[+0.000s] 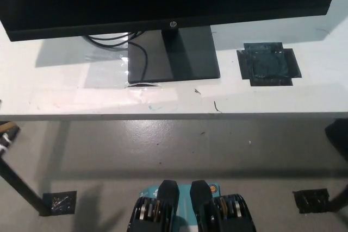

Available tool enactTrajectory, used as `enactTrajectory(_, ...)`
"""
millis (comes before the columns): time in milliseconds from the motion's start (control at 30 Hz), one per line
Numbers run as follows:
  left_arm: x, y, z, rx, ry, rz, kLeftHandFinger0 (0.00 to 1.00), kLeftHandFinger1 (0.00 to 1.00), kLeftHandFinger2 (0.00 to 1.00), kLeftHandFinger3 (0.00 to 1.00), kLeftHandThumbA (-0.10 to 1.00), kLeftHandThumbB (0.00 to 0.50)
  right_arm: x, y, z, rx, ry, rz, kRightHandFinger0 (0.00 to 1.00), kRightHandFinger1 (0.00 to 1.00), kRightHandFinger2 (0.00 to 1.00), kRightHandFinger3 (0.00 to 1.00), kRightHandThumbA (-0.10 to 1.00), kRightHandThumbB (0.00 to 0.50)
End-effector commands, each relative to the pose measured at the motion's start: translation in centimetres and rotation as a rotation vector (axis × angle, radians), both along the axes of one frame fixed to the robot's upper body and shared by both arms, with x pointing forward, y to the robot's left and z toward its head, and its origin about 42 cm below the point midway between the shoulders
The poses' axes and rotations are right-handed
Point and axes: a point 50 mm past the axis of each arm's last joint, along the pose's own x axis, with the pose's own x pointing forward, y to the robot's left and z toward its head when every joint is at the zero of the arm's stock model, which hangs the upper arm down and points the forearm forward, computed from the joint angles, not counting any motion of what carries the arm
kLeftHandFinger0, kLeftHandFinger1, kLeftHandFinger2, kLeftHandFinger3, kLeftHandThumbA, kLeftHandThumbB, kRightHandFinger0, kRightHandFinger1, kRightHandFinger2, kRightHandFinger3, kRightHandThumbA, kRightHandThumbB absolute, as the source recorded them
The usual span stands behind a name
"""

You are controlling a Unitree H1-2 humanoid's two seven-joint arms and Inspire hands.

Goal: The monitor is placed at the center of the table and the robot uses both its hand to grab the left and right sides of the monitor to tilt the angle of the monitor downwards

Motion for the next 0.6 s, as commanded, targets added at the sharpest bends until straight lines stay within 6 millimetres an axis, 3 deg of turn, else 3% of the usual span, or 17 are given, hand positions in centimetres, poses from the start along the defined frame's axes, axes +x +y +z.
enactTrajectory(0,-7.2,-10.9,6.3,-0.382,-0.389,-0.516,1.00,1.00,1.00,1.00,1.00,0.354,-6.1,10.9,4.8,0.297,-0.464,0.376,1.00,1.00,1.00,1.00,1.00,0.395)
enactTrajectory(33,-7.1,-11.5,5.4,-0.402,-0.373,-0.536,1.00,1.00,1.00,1.00,1.00,0.329,-6.2,11.9,3.6,0.327,-0.426,0.376,1.00,1.00,1.00,1.00,1.00,0.391)
enactTrajectory(67,-6.6,-12.3,4.3,-0.410,-0.363,-0.544,1.00,1.00,1.00,1.00,1.00,0.311,-6.0,13.0,2.1,0.340,-0.381,0.376,1.00,1.00,1.00,1.00,1.00,0.354)
enactTrajectory(133,-6.3,-13.1,2.9,-0.437,-0.330,-0.544,1.00,1.00,1.00,1.00,1.00,0.328,-5.8,14.0,0.5,0.343,-0.342,0.372,1.00,1.00,1.00,1.00,1.00,0.340)
enactTrajectory(233,-5.9,-14.6,-0.5,-0.487,-0.230,-0.534,1.00,1.00,1.00,1.00,1.00,0.345,-5.2,15.8,-3.5,0.369,-0.219,0.346,1.00,1.00,1.00,1.00,1.00,0.357)
enactTrajectory(300,-5.4,-15.1,-2.3,-0.460,-0.215,-0.514,1.00,1.00,1.00,1.00,1.00,0.322,-5.0,16.4,-5.1,0.387,-0.160,0.341,1.00,1.00,1.00,1.00,1.00,0.346)
enactTrajectory(433,-4.7,-15.6,-5.7,-0.445,-0.117,-0.458,1.00,1.00,1.00,1.00,1.00,0.280,-4.0,17.5,-8.6,0.416,-0.029,0.318,1.00,1.00,1.00,1.00,1.00,0.407)
enactTrajectory(567,-4.0,-15.2,-7.9,-0.441,-0.047,-0.419,1.00,1.00,1.00,1.00,1.00,0.271,-3.2,18.1,-10.9,0.420,0.037,0.281,1.00,1.00,1.00,1.00,1.00,0.397)
